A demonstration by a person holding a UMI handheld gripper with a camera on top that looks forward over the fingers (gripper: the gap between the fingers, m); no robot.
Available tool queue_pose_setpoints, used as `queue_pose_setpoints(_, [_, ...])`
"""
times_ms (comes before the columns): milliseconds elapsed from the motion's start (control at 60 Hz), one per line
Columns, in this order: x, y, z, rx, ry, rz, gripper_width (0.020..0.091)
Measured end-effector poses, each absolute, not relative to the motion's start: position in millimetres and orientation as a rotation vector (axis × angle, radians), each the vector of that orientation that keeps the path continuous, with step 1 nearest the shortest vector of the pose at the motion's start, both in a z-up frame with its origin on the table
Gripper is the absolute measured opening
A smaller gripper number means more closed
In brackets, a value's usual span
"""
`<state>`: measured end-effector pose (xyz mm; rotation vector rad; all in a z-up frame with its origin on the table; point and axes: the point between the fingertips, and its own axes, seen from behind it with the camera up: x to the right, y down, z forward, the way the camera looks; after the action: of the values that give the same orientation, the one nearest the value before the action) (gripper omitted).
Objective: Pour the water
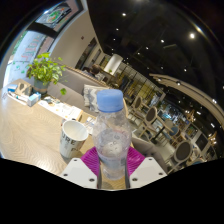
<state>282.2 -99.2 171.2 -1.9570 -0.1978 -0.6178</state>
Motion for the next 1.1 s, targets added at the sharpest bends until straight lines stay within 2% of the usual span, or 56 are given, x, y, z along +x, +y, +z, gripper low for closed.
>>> queue_pose_setpoints(217, [333.4,-55.3,205.6,-1.849,-0.569,-1.163,0.0312])
queue_pose_setpoints(400, [339.8,-17.6,207.7,-1.645,-0.952,-1.537,0.0310])
queue_pose_setpoints(583, [336.0,0.5,197.1,-1.522,-1.206,-1.736,0.0308])
queue_pose_setpoints(750, [331.2,6.8,191.3,-1.498,-1.281,-1.747,0.0309])
queue_pose_setpoints(883, [325.2,5.4,199.6,-1.530,-1.240,-1.678,0.0309])
queue_pose_setpoints(1100, [314.6,-5.5,233.8,-1.750,-0.845,-1.225,0.0310])
